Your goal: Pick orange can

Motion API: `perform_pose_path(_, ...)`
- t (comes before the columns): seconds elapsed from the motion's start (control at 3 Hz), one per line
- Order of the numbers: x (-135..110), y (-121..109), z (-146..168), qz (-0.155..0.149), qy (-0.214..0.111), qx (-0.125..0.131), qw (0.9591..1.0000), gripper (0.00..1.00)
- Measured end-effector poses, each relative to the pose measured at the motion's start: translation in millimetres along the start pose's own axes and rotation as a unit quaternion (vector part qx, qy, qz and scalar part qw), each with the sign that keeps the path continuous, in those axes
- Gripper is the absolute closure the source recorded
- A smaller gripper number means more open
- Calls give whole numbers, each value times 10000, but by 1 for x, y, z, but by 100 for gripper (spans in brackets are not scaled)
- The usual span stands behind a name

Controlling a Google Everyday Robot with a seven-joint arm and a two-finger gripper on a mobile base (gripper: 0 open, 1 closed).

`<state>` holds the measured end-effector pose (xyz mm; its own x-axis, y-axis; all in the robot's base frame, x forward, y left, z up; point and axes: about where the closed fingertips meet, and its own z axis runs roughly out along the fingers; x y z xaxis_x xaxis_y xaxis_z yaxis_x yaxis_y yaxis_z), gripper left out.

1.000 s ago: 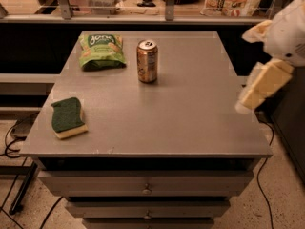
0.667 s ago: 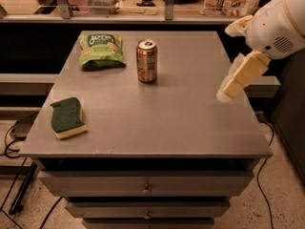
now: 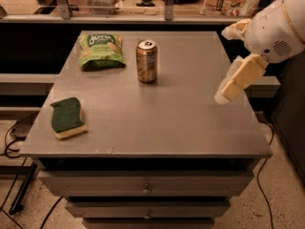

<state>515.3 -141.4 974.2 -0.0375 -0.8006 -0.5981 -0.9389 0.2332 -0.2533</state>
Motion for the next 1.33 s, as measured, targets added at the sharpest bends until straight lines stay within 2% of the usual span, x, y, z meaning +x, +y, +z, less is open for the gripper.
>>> perform_pose_path(0.33, -18, -7, 39, 245, -465, -131, 9985, 0)
perform_pose_path(0.67, -44, -30, 80, 420, -905, -79, 9950, 0)
perform_pose_path(1.33, -82, -71, 156, 808, -1622, -98, 9834, 0)
